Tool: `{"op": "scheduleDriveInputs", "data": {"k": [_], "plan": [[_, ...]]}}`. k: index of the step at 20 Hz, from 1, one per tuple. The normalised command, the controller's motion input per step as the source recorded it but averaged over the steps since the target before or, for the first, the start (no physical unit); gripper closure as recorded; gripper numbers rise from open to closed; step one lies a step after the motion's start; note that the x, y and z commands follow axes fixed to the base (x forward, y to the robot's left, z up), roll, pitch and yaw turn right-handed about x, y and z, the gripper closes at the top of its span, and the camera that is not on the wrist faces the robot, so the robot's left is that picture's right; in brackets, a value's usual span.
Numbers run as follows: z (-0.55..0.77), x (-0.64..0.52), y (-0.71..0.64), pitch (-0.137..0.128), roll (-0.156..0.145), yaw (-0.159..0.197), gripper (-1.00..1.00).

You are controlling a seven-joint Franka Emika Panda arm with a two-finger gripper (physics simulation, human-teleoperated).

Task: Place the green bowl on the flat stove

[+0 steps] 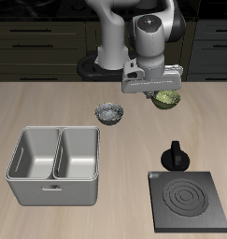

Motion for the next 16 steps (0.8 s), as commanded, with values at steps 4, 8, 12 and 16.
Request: {"op": "scheduleDriveInputs", "data": {"k": [4, 8, 12, 16], "plan": [[0.4, 0.0, -0.02, -0.058, 0.007, 0.001, 1.0], [0.37, -0.01, -0.02, -0.069, 0.005, 0.003, 1.0], [0.22, 0.0, -0.06, -0.033, -0.011, 0.001, 1.0], [0.06, 0.16, -0.02, 0.014, -0.005, 0.012, 1.0]]}}
